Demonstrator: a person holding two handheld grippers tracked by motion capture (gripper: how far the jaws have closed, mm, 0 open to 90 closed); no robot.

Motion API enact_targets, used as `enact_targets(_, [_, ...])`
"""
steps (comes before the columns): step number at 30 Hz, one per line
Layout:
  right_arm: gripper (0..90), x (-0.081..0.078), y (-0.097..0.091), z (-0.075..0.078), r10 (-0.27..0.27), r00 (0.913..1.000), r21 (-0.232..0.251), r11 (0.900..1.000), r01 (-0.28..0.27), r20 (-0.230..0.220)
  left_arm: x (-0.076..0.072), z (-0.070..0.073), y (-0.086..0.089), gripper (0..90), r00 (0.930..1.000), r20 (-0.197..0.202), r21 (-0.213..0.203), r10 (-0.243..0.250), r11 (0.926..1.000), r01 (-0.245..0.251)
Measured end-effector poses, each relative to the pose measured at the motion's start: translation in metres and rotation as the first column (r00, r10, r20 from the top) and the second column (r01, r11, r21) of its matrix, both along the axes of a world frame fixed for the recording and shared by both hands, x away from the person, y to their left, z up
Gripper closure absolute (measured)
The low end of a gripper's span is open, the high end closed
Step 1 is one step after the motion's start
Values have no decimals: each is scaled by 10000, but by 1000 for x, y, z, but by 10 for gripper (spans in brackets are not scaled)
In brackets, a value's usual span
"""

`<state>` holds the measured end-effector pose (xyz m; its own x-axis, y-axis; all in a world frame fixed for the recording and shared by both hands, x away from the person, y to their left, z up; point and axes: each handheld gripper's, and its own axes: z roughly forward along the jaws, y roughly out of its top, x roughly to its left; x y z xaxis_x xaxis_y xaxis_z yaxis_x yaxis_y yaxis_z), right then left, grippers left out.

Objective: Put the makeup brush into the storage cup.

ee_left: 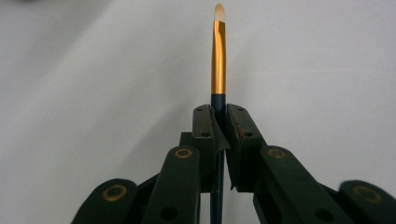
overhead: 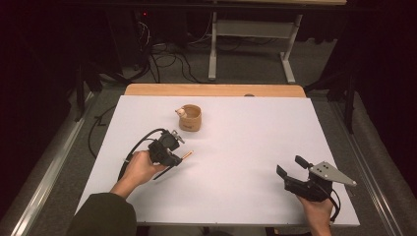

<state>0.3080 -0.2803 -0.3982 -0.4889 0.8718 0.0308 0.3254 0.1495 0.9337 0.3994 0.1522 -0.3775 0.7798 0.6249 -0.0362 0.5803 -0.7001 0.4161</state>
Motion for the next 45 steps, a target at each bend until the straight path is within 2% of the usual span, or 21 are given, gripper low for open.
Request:
enact_targets(7, [252,-1,0,0,-105,9999,85,9999,105,-12,-1,7,7,828,9996,238,-529,147,9985,-134])
enact_targets(14, [252,1,-1,0,-103,9999,41,9999,103,-50,0,15,14,829,9979,486,-1194,433,9922,-372])
enact_targets(23, [252,1,0,0,-40,10000,-2,10000,40,-3,0,19,16,829,9947,752,-1632,706,9849,-576])
enact_targets(28, [252,0,1,0,-53,10000,0,10000,53,-41,1,23,18,829,9912,962,-1920,911,9788,-713])
enact_targets(30, [252,0,0,0,-38,10000,-14,10000,38,-1,1,23,18,829,9886,1021,-2133,1108,9731,-870])
enact_targets(31, [252,0,0,0,-24,10000,2,10000,24,1,1,24,19,829,9891,1012,-2111,1070,9739,-838])
enact_targets(32, [252,0,0,0,-26,10000,10,10000,26,4,2,24,19,829,9874,1058,-2220,1180,9707,-922])
enact_targets(36, [252,0,1,0,-36,10000,9,10000,36,-39,3,27,21,829,9855,1181,-2307,1215,9687,-918])
enact_targets(37, [252,0,1,0,-46,10000,-27,10000,45,-47,3,27,21,829,9838,1208,-2436,1325,9647,-1001])
enact_targets(45, [252,0,1,0,-51,10000,7,10000,51,-26,6,31,22,829,9759,1427,-2817,1649,9520,-1197])
